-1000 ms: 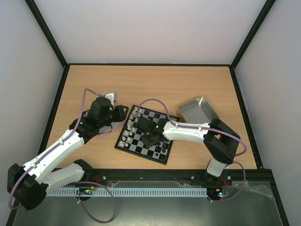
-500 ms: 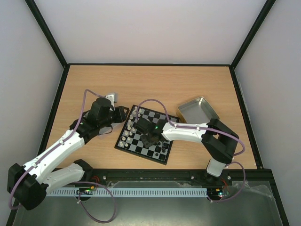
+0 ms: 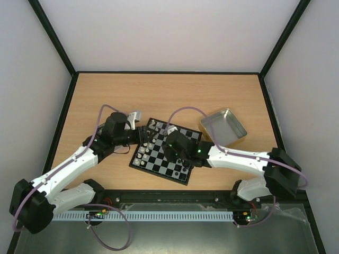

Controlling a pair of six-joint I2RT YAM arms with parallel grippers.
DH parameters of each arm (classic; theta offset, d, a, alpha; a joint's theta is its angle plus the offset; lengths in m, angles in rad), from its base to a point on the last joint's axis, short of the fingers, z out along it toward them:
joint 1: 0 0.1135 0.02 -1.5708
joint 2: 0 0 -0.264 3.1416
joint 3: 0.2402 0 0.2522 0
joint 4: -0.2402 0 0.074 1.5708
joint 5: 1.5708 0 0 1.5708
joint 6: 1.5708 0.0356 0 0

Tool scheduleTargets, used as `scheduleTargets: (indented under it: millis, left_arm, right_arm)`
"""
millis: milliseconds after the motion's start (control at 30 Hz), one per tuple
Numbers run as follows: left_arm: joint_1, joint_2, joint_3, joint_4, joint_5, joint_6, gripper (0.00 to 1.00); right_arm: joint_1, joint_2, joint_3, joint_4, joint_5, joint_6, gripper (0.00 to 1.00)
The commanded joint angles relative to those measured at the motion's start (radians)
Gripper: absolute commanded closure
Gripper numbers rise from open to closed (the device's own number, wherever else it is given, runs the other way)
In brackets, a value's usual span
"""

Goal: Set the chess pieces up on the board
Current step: Place the chess piece on the chessboard.

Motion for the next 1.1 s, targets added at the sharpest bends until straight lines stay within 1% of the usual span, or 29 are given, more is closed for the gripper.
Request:
scheduleTargets:
  millis: [0, 67, 233, 300, 467, 633, 733, 800, 833, 867, 967, 1067]
  left_arm:
    - [0.004, 0.059, -0.010, 0.105, 0.280, -0.013, 0.47]
    - [0.004, 0.086, -0.009, 0.122, 0.349, -0.017, 0.48]
    - [-0.004, 0.147, -0.011, 0.124, 0.419, -0.024, 0.48]
    - [-0.009, 0.183, -0.006, 0.107, 0.449, -0.018, 0.51]
    - [-0.023, 0.238, 0.007, 0.054, 0.420, 0.013, 0.57]
    - [-0.022, 0.249, 0.009, 0.074, 0.409, -0.005, 0.62]
    - [-0.021, 0.240, 0.007, 0.099, 0.377, -0.038, 0.70]
    - [-0.018, 0.227, 0.002, 0.114, 0.353, -0.060, 0.72]
    - [-0.018, 0.221, -0.002, 0.124, 0.344, -0.071, 0.71]
    - [-0.017, 0.215, -0.004, 0.137, 0.341, -0.083, 0.68]
    - [-0.015, 0.207, -0.022, 0.177, 0.351, -0.110, 0.57]
    - [-0.015, 0.215, -0.026, 0.187, 0.369, -0.113, 0.54]
  right_arm:
    - [0.007, -0.095, -0.080, 0.202, 0.019, 0.001, 0.84]
    - [0.007, -0.135, -0.109, 0.240, 0.027, 0.006, 0.84]
    - [0.007, -0.189, -0.150, 0.296, 0.026, 0.001, 0.84]
    - [0.008, -0.192, -0.150, 0.294, 0.023, 0.003, 0.84]
    - [0.007, -0.188, -0.146, 0.289, 0.016, 0.008, 0.84]
    - [0.009, -0.194, -0.151, 0.291, 0.015, 0.004, 0.84]
    - [0.007, -0.194, -0.155, 0.291, 0.015, 0.000, 0.84]
    - [0.008, -0.195, -0.157, 0.291, 0.015, 0.000, 0.84]
    - [0.008, -0.197, -0.158, 0.292, 0.017, 0.000, 0.84]
    - [0.008, -0.198, -0.160, 0.294, 0.017, -0.001, 0.84]
    - [0.007, -0.198, -0.164, 0.299, 0.015, -0.010, 0.84]
    - [0.008, -0.193, -0.162, 0.298, 0.007, -0.012, 0.84]
